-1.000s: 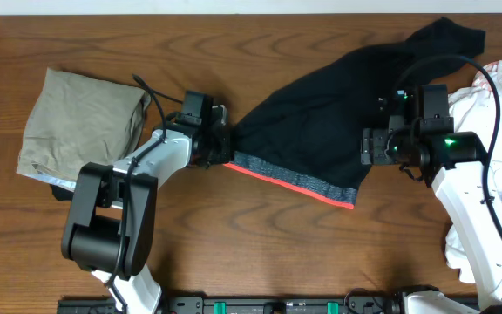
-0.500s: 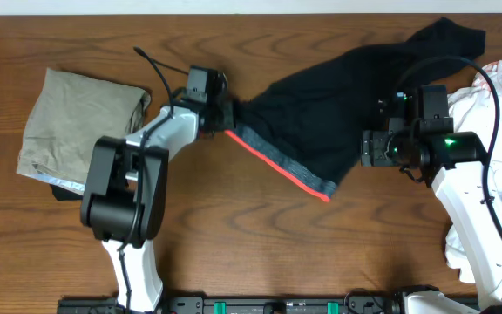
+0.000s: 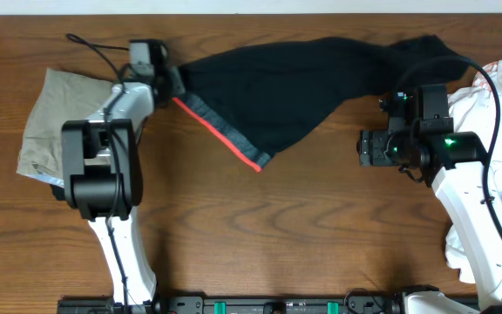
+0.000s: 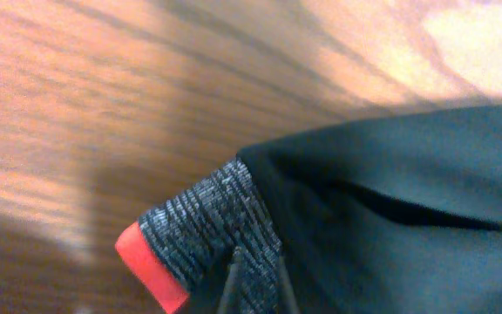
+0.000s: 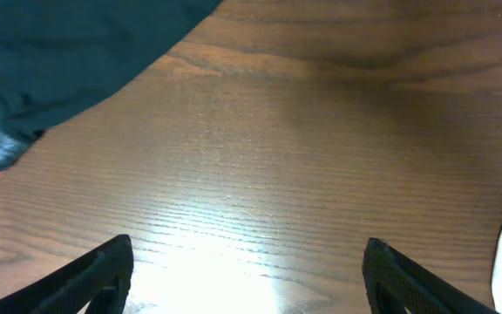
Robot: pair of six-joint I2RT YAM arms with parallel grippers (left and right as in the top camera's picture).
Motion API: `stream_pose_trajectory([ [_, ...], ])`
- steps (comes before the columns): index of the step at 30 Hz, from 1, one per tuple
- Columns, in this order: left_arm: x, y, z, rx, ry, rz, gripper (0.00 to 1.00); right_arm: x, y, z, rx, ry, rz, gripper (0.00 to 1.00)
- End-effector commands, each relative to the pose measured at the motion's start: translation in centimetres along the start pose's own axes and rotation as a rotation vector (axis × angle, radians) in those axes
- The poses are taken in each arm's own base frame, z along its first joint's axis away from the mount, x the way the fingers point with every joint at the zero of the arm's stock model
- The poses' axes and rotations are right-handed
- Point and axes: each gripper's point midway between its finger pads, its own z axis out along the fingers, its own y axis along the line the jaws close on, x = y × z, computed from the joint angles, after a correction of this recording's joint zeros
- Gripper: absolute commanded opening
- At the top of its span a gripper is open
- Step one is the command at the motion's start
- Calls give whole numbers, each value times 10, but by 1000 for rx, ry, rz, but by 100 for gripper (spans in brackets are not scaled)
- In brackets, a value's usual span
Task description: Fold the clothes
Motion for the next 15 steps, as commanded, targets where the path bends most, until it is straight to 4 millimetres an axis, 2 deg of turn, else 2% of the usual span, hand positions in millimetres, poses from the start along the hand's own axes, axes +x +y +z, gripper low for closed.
stream_pose_trajectory([
  [1,-19,-33,-18,102,-5,78,45,-1,0,0,-6,-4,17,82],
  [2,-23,-43,-29,113,-7,104,55,-1,0,0,-6,-4,17,83],
  [6,-31,-83,-82,159,-28,210,78,-1,-1,0,-1,-4,16,84],
  [8,-23,-105,-114,178,-10,238,81,-1,-3,0,9,-6,12,85],
  [9,-14,-114,-128,184,12,252,81,-2,-5,0,23,-8,12,86],
  [10,3,-125,-147,189,62,269,80,-2,-9,0,44,-10,13,86],
  [11,12,-130,-154,190,88,278,80,-2,-11,-1,59,-11,13,86],
  [13,47,-140,-172,185,195,308,82,-3,-19,-1,102,-14,15,87],
  [15,85,-143,-183,156,330,295,87,-3,-26,-2,130,-15,23,90],
])
